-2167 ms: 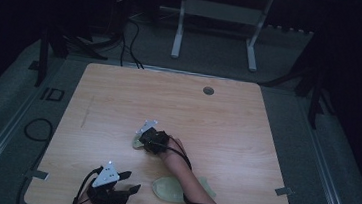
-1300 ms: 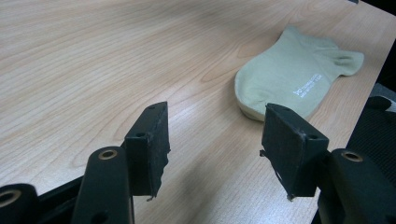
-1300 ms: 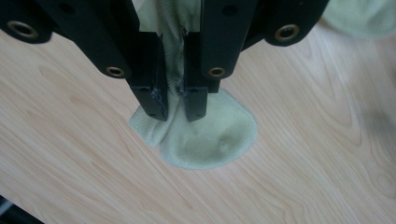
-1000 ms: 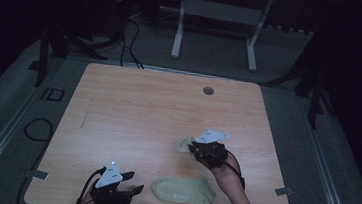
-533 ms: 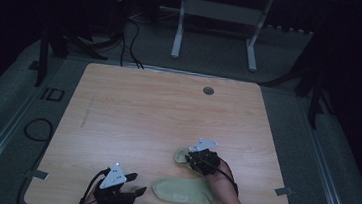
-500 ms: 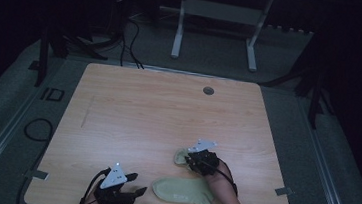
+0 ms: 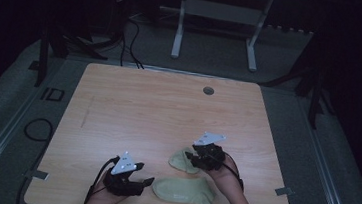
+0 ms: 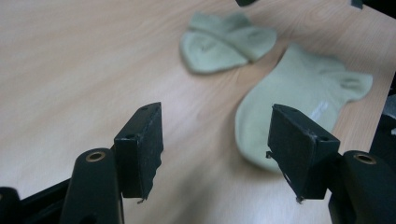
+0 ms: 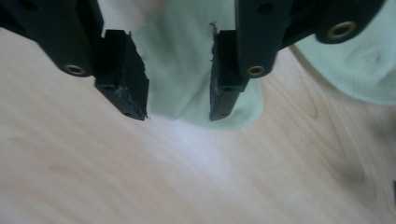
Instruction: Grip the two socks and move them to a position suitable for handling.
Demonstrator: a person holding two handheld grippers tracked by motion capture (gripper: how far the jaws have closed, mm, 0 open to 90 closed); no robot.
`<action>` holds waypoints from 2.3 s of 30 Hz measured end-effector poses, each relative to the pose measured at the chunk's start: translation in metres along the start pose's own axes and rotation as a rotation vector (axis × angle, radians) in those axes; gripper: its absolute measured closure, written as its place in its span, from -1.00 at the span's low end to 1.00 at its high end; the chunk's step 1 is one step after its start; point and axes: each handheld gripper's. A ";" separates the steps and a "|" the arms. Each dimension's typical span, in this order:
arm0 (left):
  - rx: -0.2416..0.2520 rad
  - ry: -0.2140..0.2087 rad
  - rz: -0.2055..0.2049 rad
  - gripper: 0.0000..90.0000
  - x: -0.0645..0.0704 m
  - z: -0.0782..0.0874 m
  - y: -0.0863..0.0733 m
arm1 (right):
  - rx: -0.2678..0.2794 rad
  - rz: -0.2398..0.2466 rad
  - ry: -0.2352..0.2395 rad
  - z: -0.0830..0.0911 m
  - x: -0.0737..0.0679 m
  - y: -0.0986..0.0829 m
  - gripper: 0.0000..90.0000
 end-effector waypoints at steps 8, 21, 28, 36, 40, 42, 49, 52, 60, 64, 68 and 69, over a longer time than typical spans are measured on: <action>-0.021 -0.084 -0.065 -0.20 -0.008 -0.042 0.032 | -0.015 -0.013 0.002 0.001 0.011 0.002 0.48; -0.144 -0.061 -0.074 -0.07 -0.028 -0.105 0.034 | -0.120 -0.021 0.018 -0.031 0.016 -0.022 0.49; -0.204 -0.083 -0.100 0.22 -0.026 -0.117 0.031 | -0.118 -0.013 0.034 -0.033 0.015 -0.024 0.67; -0.212 -0.065 -0.083 0.72 -0.024 -0.123 0.035 | -0.114 -0.006 0.052 -0.034 0.014 -0.024 0.86; -0.214 -0.061 -0.115 0.93 -0.020 -0.123 0.037 | -0.112 -0.009 0.046 -0.033 0.014 -0.023 0.90; -0.212 -0.053 -0.121 0.94 -0.019 -0.120 0.039 | -0.099 -0.013 0.042 -0.030 0.014 -0.022 0.90; -0.169 -0.038 -0.123 0.95 -0.020 -0.094 0.059 | 0.002 -0.051 0.025 0.003 0.022 -0.007 0.91; -0.166 -0.021 -0.134 0.95 -0.022 -0.081 0.067 | 0.035 -0.075 0.012 0.020 0.028 -0.001 0.91; -0.181 -0.001 -0.105 0.94 -0.033 -0.064 0.057 | 0.011 -0.132 -0.016 0.032 0.038 -0.018 0.90; -0.208 -0.004 -0.087 0.94 -0.036 -0.073 0.043 | -0.033 -0.132 -0.005 0.019 0.037 -0.037 0.90; -0.230 -0.005 -0.089 0.94 -0.036 -0.078 0.036 | -0.058 -0.145 -0.011 0.009 0.039 -0.048 0.90; -0.234 -0.005 -0.088 0.94 -0.036 -0.079 0.034 | -0.066 -0.153 -0.012 0.006 0.041 -0.050 0.90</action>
Point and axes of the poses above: each handheld gripper's, and its own axes: z roughly backward along the jaws, y roughly out of its top, x roughly to its right, and after that the axes turned 12 degrees about x, right-handed
